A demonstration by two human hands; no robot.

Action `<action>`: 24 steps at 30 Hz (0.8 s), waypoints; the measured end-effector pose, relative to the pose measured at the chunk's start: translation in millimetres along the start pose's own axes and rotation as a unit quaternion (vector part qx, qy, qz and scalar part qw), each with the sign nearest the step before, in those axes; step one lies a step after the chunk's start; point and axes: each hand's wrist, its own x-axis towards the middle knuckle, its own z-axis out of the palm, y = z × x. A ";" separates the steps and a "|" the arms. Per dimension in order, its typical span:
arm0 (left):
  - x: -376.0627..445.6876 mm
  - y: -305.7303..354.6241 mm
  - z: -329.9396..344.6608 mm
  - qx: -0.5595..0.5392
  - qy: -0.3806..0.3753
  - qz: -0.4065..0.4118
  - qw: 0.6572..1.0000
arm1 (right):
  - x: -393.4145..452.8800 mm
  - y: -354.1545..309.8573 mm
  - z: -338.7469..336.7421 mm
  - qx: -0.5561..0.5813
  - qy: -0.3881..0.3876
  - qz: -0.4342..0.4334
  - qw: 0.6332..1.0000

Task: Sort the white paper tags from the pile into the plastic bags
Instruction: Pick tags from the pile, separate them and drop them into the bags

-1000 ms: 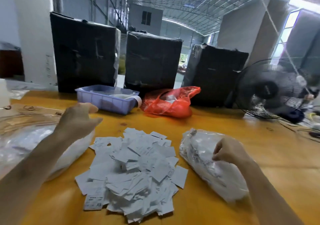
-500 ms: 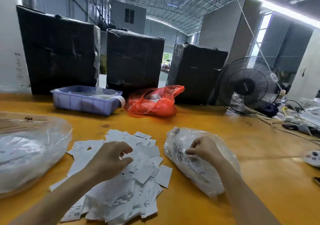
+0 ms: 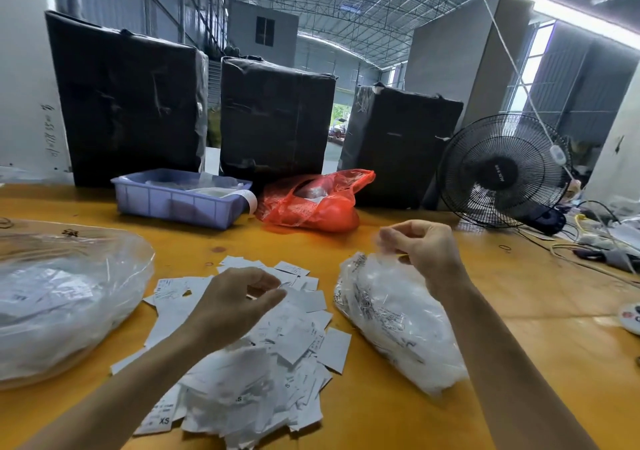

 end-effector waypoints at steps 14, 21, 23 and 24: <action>-5.7 23.6 -9.0 -0.322 -0.088 -0.199 0.921 | -50.0 -2.4 84.2 0.081 -0.196 0.072 0.975; -2.6 16.6 -17.8 -0.223 -0.065 -0.170 0.958 | -49.0 3.3 83.4 0.081 -0.286 0.142 0.944; -1.9 14.6 -19.7 -0.216 -0.060 -0.169 0.960 | -47.8 3.9 82.9 0.094 -0.281 0.152 0.943; -1.5 13.8 -20.9 -0.216 -0.058 -0.170 0.960 | -46.6 5.2 82.5 0.109 -0.278 0.158 0.941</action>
